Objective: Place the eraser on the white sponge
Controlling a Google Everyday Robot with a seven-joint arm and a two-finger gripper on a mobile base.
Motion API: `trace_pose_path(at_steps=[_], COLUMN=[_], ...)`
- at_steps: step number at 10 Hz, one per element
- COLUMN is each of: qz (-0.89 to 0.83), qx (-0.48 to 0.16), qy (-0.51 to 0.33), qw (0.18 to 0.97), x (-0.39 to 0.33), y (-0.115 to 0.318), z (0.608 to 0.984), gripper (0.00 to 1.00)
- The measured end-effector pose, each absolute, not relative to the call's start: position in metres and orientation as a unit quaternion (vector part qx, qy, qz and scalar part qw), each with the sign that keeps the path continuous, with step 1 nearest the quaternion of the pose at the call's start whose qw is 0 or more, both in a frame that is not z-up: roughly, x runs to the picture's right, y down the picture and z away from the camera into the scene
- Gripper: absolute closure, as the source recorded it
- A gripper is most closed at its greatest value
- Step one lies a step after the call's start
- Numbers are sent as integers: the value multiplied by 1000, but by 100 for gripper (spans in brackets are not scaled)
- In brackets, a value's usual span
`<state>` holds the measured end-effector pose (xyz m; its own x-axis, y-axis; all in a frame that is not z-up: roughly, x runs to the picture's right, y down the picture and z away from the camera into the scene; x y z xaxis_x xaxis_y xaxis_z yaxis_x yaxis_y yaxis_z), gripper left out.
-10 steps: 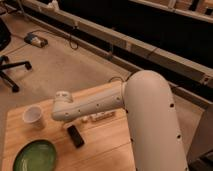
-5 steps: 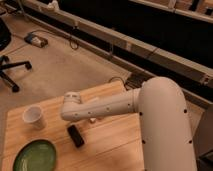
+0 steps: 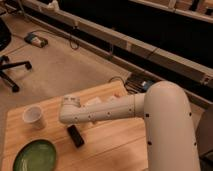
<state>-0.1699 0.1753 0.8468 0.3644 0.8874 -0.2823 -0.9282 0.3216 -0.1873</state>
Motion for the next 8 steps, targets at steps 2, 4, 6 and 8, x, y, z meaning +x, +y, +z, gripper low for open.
trace_pose_path(at_steps=[2, 4, 6, 8], qz=[552, 550, 544, 518], qx=[-158, -178, -207, -248], qy=[51, 50, 62, 88], qw=[817, 815, 811, 814], x=[-174, -174, -172, -175], y=[171, 175, 185, 198], z=[833, 827, 825, 818], gripper=[20, 20, 20, 20])
